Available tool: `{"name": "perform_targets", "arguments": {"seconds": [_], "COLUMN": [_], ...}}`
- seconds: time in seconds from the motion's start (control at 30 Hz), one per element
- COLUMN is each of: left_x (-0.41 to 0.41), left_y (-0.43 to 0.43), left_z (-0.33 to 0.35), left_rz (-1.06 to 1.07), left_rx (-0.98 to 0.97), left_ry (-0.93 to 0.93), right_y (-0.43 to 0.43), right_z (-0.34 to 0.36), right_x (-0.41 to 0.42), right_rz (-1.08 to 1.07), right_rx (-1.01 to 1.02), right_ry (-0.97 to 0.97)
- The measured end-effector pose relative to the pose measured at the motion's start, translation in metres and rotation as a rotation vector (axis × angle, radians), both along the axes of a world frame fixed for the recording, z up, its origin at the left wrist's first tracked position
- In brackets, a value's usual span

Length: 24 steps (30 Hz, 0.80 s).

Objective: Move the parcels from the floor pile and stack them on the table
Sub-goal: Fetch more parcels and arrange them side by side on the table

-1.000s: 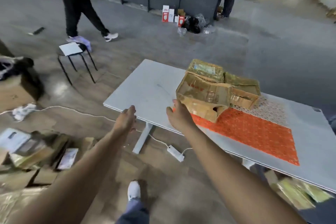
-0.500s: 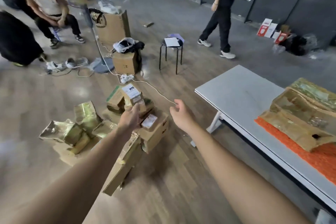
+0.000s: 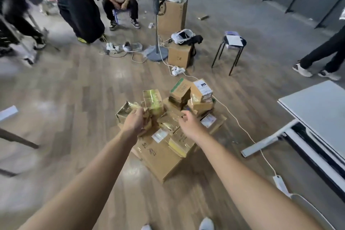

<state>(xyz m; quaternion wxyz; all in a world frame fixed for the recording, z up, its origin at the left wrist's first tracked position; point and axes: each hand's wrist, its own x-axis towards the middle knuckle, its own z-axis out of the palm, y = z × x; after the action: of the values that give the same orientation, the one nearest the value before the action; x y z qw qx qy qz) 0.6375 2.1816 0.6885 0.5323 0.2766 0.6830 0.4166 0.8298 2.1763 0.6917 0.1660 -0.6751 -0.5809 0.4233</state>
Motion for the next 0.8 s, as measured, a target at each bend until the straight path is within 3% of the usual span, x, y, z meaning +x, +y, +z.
{"name": "perform_targets", "arguments": {"seconds": [0.27,0.5,0.8], "left_x": [-0.040,-0.034,0.053], "left_y": [0.025,0.086,0.149], "left_z": [-0.036,-0.065,-0.143], "left_rz": [0.003,-0.036,-0.379], "left_rx": [-0.099,-0.172,-0.279], "left_ry": [0.002,0.114,0.243], "right_y": [0.042,0.102,0.135], "right_z": [-0.035,-0.083,-0.175], "right_x": [-0.023,-0.003,0.054], "right_rz": [0.014,-0.022,-0.206], "right_rx": [-0.058,-0.129,-0.278], "right_ry": [-0.054,-0.076,-0.066]}}
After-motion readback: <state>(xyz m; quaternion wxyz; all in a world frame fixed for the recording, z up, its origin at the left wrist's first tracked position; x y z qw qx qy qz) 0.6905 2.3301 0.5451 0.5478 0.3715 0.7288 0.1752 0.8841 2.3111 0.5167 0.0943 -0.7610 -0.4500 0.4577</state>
